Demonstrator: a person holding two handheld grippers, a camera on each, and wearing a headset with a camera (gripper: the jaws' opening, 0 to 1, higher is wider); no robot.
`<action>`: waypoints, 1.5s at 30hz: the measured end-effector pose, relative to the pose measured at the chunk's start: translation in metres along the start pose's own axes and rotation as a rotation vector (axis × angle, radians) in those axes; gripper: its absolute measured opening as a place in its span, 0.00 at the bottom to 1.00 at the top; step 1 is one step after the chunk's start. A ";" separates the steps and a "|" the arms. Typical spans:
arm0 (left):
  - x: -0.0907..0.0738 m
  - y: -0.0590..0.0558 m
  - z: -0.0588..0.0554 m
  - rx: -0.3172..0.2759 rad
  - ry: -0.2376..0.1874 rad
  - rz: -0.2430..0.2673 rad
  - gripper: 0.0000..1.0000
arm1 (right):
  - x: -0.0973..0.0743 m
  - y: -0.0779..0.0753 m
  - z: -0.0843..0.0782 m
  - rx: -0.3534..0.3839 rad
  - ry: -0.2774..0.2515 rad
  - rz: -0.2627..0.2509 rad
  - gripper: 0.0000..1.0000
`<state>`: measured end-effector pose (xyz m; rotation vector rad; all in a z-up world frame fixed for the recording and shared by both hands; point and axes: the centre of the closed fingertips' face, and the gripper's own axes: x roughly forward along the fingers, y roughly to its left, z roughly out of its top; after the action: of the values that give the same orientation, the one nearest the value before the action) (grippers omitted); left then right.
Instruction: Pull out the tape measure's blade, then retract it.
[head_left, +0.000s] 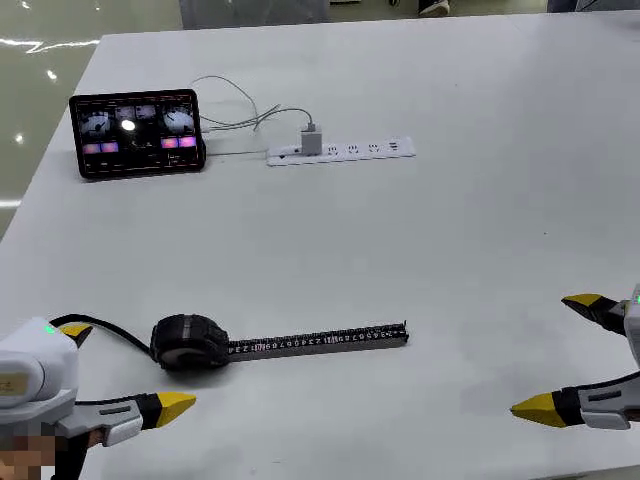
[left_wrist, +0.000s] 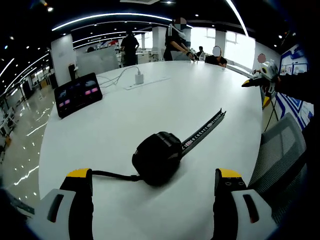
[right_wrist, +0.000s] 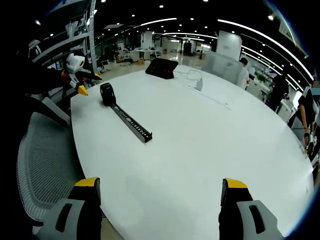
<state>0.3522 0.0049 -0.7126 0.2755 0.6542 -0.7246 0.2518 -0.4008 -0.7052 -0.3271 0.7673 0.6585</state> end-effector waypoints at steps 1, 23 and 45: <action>0.001 -0.001 0.003 -0.005 -0.008 0.000 0.99 | 0.001 0.000 0.001 -0.008 0.002 0.006 0.99; 0.027 0.010 0.026 -0.169 -0.067 0.190 0.99 | 0.035 0.002 0.043 -0.188 0.049 0.126 0.99; 0.046 0.008 0.022 -0.223 -0.118 0.289 0.99 | 0.086 0.017 0.064 -0.341 0.106 0.272 0.99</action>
<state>0.3940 -0.0230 -0.7252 0.1169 0.5630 -0.3842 0.3206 -0.3193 -0.7246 -0.5779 0.8074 1.0392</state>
